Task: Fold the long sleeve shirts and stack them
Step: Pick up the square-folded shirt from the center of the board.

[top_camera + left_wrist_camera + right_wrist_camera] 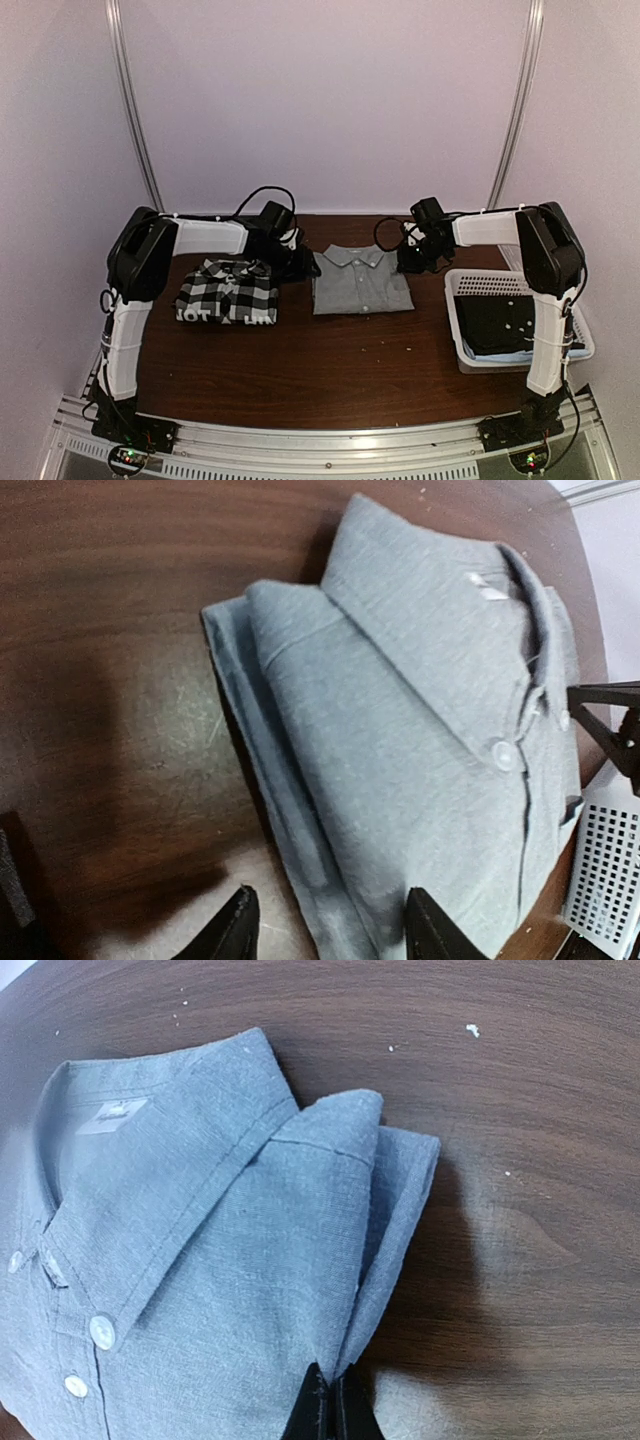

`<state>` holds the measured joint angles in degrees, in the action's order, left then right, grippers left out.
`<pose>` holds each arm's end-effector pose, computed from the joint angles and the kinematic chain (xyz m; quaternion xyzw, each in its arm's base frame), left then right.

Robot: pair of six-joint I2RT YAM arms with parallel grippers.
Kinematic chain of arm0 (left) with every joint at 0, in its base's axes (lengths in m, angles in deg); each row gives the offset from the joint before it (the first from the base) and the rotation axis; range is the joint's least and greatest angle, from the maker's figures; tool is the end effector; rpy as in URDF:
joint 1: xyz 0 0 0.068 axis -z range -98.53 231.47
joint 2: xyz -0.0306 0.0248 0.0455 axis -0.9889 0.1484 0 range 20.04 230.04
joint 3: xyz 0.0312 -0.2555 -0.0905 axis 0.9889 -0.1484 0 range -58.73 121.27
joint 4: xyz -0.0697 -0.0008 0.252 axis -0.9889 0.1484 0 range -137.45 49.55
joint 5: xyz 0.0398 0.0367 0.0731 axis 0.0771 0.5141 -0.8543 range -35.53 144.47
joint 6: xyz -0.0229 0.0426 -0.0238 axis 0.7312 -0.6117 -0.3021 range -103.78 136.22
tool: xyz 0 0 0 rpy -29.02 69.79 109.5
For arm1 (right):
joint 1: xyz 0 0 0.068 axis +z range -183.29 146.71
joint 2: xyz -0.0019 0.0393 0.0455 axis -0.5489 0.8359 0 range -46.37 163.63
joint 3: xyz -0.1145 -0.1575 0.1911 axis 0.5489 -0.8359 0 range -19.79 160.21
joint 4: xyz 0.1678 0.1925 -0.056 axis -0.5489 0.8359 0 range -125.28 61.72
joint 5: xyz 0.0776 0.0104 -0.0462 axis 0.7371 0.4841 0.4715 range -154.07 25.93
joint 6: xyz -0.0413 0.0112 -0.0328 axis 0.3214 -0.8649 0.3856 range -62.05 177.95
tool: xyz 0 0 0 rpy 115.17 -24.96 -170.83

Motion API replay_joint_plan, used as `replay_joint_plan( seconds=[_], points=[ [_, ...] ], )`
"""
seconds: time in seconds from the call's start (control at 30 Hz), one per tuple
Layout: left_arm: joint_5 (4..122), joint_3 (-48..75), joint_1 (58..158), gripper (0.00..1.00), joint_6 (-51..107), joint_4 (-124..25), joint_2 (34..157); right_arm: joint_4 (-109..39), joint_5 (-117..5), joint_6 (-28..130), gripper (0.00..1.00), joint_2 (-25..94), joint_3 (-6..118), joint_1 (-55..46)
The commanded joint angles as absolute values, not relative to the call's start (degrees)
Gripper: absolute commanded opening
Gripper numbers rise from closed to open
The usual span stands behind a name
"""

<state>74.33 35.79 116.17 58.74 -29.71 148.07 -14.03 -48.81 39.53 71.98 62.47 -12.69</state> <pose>0.3938 -0.2874 0.1524 -0.0062 0.9310 -0.3310 0.1539 0.4058 0.1626 0.1587 -0.0555 0.9503 0.2132 0.2200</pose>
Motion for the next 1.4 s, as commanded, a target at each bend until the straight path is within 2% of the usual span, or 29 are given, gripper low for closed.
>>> replay_joint_plan(
  seconds=[0.0,0.23,0.47,0.6,0.73,1.1,1.37],
  points=[
    [74.0,39.2,117.1,0.51,57.5,-30.1,150.7,-14.2,-48.0,38.9,0.00,71.7,63.0,-12.8],
    [69.8,41.4,117.8,0.45,57.4,-27.8,153.1,-14.2,-48.0,38.9,0.00,71.6,62.7,-12.8],
    [70.3,42.8,118.5,0.32,58.0,-27.1,155.5,-14.5,-47.5,38.8,0.00,71.8,62.6,-12.8],
    [71.0,43.1,118.6,0.20,58.8,-27.7,155.7,-14.7,-46.7,38.7,0.00,71.8,62.6,-12.6],
    [71.6,43.8,118.7,0.00,59.2,-28.4,155.1,-15.5,-45.9,38.2,0.00,71.2,62.0,-12.3],
    [70.8,43.7,118.6,0.00,58.6,-27.8,148.1,-15.3,-44.6,36.7,0.00,67.3,62.1,-10.9],
    [70.1,39.4,118.1,0.00,57.9,-26.7,140.9,-15.7,-43.6,34.6,0.00,63.3,62.2,-8.5]
  ],
)
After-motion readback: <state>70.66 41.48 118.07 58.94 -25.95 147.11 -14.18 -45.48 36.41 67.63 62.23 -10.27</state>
